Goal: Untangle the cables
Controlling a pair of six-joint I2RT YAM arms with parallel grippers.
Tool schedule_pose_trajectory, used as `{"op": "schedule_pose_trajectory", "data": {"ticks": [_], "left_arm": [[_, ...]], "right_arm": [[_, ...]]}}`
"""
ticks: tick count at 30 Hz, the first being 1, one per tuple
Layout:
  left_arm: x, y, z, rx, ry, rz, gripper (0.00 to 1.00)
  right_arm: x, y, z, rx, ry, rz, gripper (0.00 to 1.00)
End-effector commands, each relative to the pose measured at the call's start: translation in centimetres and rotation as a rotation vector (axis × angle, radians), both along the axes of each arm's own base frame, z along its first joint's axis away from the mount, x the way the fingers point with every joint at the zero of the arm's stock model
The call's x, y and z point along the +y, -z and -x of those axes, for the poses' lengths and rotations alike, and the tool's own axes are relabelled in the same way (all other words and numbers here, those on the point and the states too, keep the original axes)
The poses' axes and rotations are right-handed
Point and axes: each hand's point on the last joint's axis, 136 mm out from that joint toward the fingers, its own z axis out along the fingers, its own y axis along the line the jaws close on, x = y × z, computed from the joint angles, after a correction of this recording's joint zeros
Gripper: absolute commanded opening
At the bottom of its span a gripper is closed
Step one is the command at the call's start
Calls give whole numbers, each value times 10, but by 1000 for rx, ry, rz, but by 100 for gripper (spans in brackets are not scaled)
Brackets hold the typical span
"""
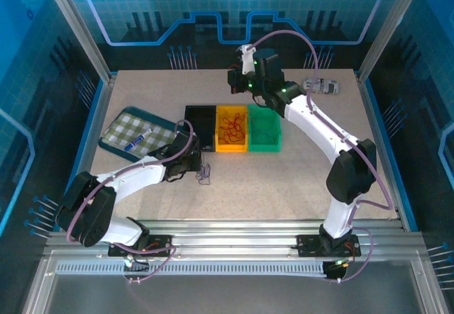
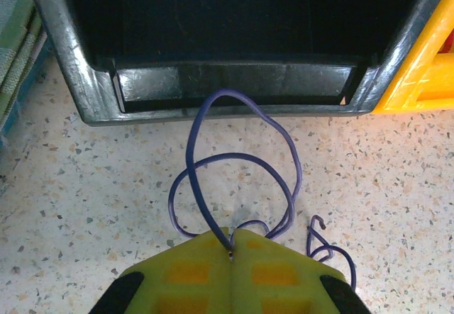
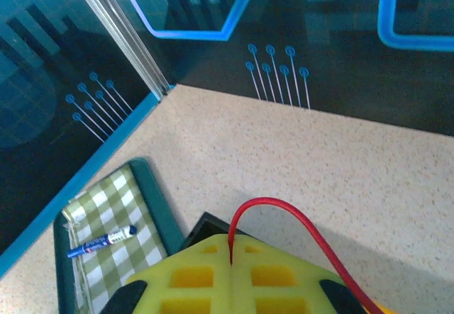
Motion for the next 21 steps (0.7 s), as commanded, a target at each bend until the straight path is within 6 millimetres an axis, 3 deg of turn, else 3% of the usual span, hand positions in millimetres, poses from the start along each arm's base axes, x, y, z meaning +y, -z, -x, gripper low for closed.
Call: {"op": "schedule_pose_trajectory", "data": {"ticks": [1,4,7,12,17,21], "left_arm": [[4,-7,-8,-14,-9,-22,0],[5,-5,-9,-13,-20,-28,0],[6,-5,-9,-12,-29,-31,0],[8,-7,-9,-24,-35,-32,0],[6,-7,-11,-28,-32,-26,0],[5,-7,-12,-25,-32,-24,0]], "right_arm": [[8,-29,-3,-83,12,-9,1],[6,-42,-3,-126,43,-5,1],[8,-37,-4,-112,45,-17,1],[16,-4,-9,-45,36,-14,2],[30,52,-11,103,0,-21,3],[38,84,-7,195,-14,-40,2]]}}
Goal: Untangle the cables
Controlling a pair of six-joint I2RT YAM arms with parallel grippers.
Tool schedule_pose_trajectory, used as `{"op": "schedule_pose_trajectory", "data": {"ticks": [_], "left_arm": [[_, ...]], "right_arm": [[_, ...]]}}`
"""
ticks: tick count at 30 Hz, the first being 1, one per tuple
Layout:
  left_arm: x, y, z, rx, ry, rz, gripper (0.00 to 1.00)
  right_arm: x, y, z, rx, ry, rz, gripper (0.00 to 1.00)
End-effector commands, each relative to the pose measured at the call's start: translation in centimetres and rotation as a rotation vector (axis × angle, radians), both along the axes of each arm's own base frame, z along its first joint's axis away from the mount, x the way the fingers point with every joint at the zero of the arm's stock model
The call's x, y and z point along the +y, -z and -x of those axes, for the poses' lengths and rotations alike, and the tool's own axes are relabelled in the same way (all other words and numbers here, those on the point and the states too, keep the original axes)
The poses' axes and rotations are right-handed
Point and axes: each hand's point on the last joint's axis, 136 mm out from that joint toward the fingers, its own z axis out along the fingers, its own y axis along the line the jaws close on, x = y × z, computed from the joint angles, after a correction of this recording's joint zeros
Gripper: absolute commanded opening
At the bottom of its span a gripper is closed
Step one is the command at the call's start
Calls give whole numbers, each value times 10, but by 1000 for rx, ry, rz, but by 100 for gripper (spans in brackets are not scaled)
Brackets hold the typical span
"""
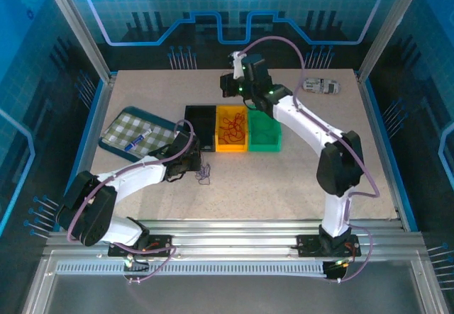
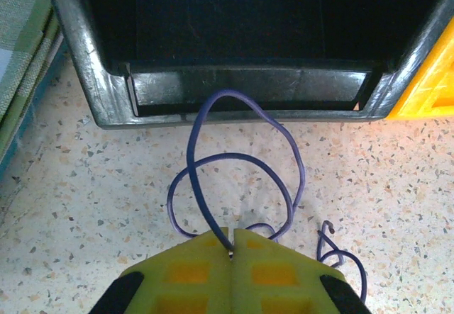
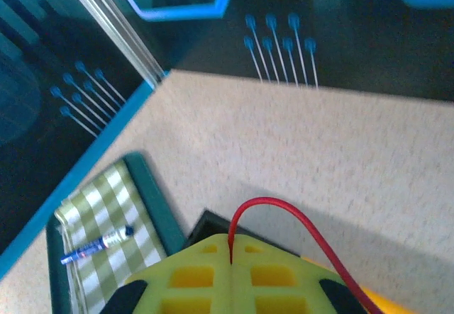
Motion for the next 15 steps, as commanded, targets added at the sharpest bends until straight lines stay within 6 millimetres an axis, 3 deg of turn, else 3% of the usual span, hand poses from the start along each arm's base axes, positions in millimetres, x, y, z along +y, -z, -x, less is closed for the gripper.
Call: {"op": "schedule_pose_trajectory", "data": {"ticks": [1,10,15], "left_arm": [[1,-8,-10,-20,-16,-7,0],[2,-8,-11,-22,-16,-11,0],[1,-8,-11,-22,-11,-14,0]], "right_arm": [[15,29,9,102,-26,-47,2],[29,56,17,197,-65,-133,2],[27,71,15,232,-42,-181,2]]}}
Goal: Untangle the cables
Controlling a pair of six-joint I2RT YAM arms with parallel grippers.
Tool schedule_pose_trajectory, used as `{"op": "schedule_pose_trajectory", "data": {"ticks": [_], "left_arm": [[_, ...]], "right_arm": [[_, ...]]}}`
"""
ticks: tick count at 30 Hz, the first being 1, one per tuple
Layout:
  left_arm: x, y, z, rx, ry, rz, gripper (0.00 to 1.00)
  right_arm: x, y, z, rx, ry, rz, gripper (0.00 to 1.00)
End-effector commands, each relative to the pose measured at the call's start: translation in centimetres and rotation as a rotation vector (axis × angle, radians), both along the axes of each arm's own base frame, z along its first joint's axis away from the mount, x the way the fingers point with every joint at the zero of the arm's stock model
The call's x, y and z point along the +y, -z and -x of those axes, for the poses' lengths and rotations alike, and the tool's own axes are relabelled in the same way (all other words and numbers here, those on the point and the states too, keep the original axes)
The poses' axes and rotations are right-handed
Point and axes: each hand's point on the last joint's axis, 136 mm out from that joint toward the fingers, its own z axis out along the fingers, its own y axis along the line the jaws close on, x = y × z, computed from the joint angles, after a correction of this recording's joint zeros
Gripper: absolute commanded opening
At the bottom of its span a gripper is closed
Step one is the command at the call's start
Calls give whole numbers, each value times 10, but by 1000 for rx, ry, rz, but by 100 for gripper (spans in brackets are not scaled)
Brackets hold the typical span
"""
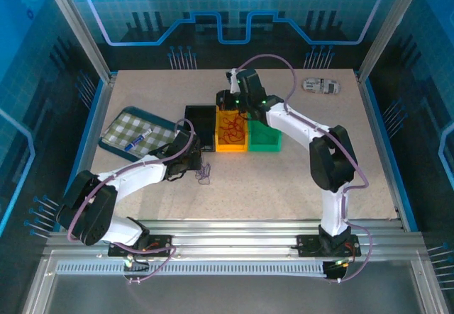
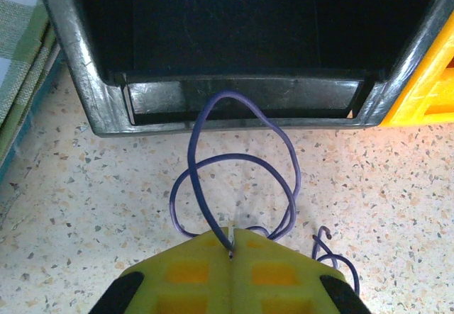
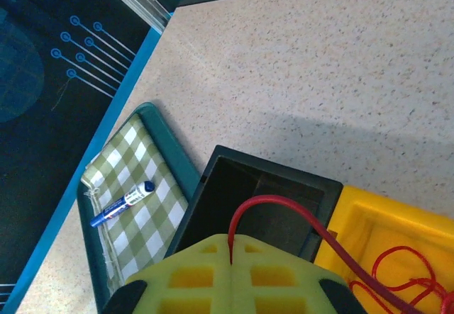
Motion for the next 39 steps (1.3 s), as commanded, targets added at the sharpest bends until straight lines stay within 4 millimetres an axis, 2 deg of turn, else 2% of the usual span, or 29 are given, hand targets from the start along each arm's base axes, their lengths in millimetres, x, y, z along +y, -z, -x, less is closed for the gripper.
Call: {"op": "schedule_pose_trajectory", "data": {"ticks": [1,7,12,15,21,25,30,34,39], "left_arm": [[3,-5,-8,-15,-11,-15,0],[2,-4,-7,-7,-7,-11,0],[2,-4,-8,-7,-8,-17,0],[3,-4,-8,-8,-7,-21,0],[2,-3,-9,-3,-3,-23,0],[0,-2,-11,4,2,-23,0],[-4,0,-14,15,12,-18,0],[-6,1,-16,22,16,-19,0],[-8,1,-18,20,16,-15,0]], "right_arm": [[8,11,0,33,-4,-79,2],[17,17,-7,54,-74,-249,2],[20,33,-2,112,-138,-260,1],[4,50,-1,148,-103,-206,1],[-35,79,6,169,-18,76,1],[-51,91,14,179,-26,223,0],[-50,88,17,145,-70,291,3],[-35,85,19,116,-132,328,8],[-17,67,18,54,-174,311,25]]}}
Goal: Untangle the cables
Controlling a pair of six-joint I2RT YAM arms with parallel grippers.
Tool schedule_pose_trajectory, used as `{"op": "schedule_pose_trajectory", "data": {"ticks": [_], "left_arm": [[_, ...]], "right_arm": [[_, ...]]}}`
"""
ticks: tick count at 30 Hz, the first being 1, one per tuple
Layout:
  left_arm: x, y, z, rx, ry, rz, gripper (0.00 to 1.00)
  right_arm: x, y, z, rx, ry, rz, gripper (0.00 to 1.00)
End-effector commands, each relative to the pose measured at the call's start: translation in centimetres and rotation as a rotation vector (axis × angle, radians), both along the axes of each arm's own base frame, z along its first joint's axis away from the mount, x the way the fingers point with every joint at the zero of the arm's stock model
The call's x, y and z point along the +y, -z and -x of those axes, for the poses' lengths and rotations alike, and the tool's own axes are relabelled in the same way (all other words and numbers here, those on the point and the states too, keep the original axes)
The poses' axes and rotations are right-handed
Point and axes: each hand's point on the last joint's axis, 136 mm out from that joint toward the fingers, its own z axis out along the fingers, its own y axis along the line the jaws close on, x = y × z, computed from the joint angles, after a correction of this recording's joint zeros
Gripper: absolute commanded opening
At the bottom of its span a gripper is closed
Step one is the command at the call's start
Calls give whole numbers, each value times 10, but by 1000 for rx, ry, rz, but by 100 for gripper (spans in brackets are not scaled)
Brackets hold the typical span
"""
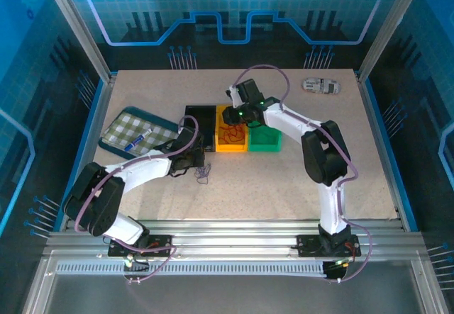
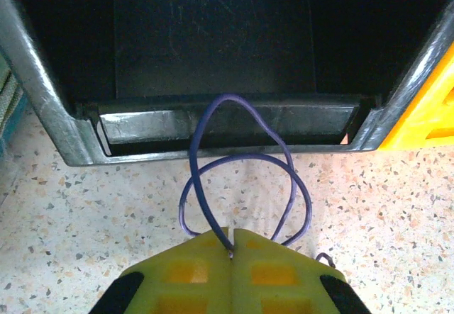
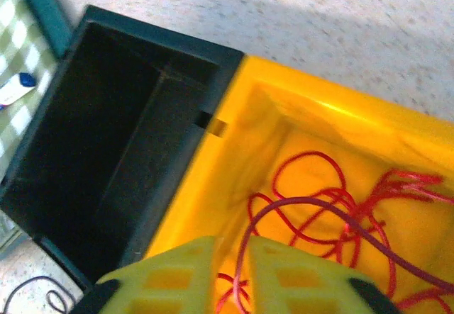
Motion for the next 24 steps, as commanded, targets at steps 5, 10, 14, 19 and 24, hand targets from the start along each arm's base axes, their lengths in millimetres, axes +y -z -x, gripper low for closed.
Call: {"op": "schedule_pose_trajectory", "data": {"ticks": [5,10,14,19,24], "left_arm": [[-1,-4,-5,1,15,-4,0],[0,-5,-4,-3,13,-2,0],[-1,-5,-4,-3,14,1,0],[-1,-4,-3,2,21,2,0],[-8,-6,-2,-4,52,27,0]], "right_arm": [[5,-49,-3,-131,-24,14,46],[-5,-75,-6,-196,6,21,51],[-14,-90,-8,-248,50,22,52],[-28,-102,-8,-291,103,32,52],[-30,-98,4,-273,96,22,51]]}}
